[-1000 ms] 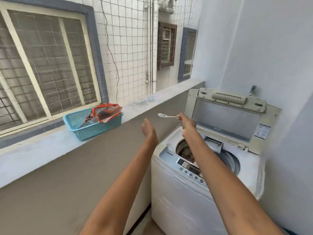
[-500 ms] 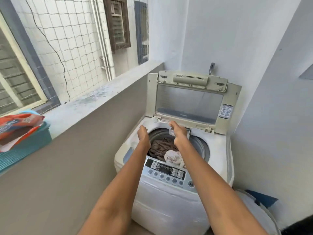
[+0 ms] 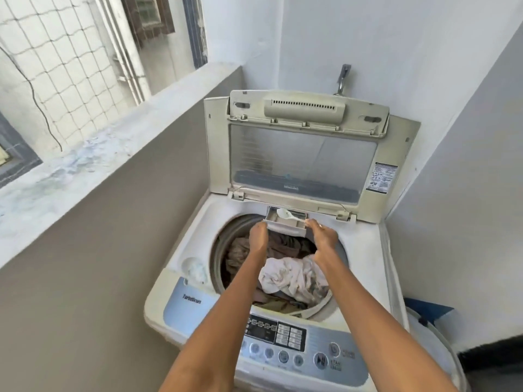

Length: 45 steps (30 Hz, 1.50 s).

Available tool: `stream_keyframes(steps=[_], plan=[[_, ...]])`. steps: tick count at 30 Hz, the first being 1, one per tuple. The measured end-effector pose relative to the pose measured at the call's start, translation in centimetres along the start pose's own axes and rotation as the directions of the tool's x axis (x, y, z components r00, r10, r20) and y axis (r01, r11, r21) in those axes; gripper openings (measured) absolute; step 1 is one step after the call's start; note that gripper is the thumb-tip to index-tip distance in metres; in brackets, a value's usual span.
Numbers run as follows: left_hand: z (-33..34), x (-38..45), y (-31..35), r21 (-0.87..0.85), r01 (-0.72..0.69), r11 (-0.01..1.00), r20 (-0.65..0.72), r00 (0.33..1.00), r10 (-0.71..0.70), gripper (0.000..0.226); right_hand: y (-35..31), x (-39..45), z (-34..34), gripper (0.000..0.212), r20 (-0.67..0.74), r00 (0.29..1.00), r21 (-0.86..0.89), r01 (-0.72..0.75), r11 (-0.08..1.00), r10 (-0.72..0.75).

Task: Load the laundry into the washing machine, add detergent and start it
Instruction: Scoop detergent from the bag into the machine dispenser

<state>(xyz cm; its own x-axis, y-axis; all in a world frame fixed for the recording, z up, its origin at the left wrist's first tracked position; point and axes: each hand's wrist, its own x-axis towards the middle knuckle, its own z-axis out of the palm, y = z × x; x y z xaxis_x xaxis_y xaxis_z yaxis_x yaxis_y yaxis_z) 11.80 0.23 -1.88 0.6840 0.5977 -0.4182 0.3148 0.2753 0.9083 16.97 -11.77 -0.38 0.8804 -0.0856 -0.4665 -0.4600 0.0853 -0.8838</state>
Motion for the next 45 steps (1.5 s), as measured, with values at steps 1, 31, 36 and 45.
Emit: stream_keyframes(steps=[1,31,36,45], plan=[[0.4,0.7,-0.3,0.084,-0.071,0.994,0.032,0.997,0.069,0.022,0.3,0.9,0.0,0.026,-0.023,1.000,-0.010,0.007,1.000,-0.007],[-1.0,7.7,-4.9,0.821,-0.556,-0.128,0.569,0.780,0.261,0.057,4.1,6.0,2.3,0.013,0.276,0.498,-0.864,0.503,0.014,-0.822],[-1.7,6.0,-4.0,0.884,-0.466,-0.029,0.453,0.843,0.291,0.058,2.7,2.9,2.2,0.021,-0.285,0.874,-0.253,0.328,0.910,-0.394],[-5.6,-0.8,0.1,0.824,-0.390,0.412,0.056,0.779,0.625,0.040,-0.8,-4.8,3.9,0.024,-0.059,0.984,0.206,0.175,0.963,-0.167]])
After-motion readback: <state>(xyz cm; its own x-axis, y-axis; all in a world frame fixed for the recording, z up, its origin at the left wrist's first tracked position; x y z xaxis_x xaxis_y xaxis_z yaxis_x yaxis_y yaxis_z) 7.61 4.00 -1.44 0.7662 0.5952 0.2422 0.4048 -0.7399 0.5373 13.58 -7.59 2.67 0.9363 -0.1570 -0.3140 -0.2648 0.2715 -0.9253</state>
